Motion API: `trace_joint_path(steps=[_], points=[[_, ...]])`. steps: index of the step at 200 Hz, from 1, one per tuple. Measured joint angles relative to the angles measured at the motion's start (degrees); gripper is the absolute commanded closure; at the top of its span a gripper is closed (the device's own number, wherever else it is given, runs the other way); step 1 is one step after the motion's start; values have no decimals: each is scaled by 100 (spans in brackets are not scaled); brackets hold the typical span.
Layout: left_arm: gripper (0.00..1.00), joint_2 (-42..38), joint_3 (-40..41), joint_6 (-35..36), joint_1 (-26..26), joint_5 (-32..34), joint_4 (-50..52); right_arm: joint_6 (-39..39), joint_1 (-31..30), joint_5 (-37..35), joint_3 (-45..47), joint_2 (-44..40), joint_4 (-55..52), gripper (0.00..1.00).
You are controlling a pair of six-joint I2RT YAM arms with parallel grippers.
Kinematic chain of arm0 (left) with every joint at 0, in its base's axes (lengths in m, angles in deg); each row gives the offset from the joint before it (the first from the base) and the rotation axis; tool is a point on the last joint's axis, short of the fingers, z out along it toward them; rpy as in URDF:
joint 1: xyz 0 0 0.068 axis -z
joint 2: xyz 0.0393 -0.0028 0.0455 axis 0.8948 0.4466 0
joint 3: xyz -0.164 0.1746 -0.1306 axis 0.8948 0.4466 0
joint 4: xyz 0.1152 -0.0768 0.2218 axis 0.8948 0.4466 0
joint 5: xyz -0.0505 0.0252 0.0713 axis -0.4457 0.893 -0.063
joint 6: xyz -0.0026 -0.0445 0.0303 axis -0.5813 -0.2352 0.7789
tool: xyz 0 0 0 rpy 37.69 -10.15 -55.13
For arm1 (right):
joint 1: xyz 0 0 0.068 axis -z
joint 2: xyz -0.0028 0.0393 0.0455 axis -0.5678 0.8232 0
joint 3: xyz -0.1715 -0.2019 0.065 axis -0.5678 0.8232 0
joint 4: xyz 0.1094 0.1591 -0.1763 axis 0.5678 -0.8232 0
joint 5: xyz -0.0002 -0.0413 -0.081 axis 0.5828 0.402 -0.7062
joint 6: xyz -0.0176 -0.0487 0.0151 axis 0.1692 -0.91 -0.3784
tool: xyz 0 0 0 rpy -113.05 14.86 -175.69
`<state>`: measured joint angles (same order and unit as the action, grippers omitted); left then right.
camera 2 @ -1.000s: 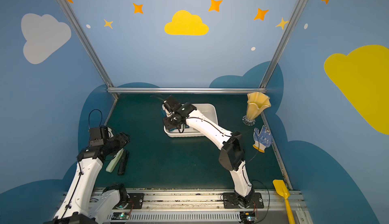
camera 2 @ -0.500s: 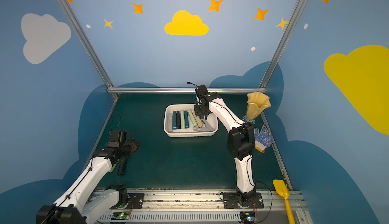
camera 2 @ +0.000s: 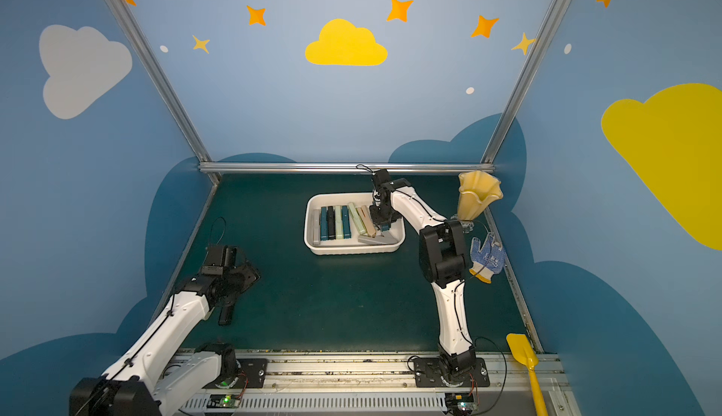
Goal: Put the pruning pliers into the storage box
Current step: Place the pruning pliers in the storage box.
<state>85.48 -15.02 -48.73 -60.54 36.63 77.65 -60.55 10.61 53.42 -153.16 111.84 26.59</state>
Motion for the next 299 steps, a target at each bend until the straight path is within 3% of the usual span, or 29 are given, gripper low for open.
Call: trace_joint_path(steps=[98,146,192,248,299], points=[[30,-52,-210,140,-461,-214,409,-754,354,-68,-199,483,74,77],[29,-44,-420,127,-538,-192,557,-887,350,-39,-212,492,94,58],[23,-131,-507,219,-879,-179,909,-885,343,55,-258,463,105,55],[26,-48,-638,122,-1016,-249,1078,-424,428,205,-315,-339,136,56],[29,-48,-356,-509,-815,57,1495,490,649,1084,-203,-1215,734,54]])
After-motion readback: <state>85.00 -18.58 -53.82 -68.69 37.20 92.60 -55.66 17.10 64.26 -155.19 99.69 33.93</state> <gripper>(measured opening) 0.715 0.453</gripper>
